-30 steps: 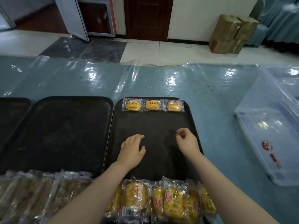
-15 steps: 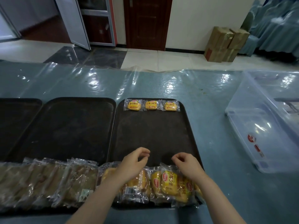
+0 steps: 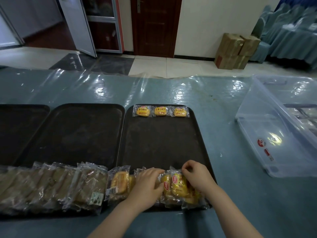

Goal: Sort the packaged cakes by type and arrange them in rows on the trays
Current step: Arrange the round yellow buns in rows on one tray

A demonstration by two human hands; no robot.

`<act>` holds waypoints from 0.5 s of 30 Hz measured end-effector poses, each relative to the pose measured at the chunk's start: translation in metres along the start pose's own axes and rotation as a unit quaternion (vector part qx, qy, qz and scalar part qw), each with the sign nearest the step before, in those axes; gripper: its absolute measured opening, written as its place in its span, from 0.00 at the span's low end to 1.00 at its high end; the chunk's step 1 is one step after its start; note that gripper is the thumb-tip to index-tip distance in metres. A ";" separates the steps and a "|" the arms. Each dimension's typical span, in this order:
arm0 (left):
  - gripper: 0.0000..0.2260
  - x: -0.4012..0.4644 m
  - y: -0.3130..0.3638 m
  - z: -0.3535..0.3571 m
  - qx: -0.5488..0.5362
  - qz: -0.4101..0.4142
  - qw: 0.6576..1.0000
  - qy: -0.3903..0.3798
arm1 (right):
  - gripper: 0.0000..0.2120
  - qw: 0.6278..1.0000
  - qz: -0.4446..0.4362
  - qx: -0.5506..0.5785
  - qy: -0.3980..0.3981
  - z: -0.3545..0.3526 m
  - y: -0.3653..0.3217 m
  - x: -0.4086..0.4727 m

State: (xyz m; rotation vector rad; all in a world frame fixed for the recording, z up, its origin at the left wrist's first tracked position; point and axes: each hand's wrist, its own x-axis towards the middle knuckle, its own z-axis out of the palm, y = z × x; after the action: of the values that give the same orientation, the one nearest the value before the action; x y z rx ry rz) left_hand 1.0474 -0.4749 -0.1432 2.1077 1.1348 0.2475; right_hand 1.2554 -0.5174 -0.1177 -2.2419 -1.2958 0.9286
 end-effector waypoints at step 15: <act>0.18 -0.006 0.001 0.003 -0.008 0.007 1.000 0.018 | 0.04 0.986 -0.019 0.157 0.051 0.005 -0.018 -0.008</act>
State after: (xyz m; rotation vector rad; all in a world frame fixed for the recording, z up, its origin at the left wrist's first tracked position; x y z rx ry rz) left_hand 1.0457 -0.4809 -0.1439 2.1055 1.1349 0.3004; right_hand 1.2382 -0.5157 -0.1072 -1.9876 -1.0613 0.9190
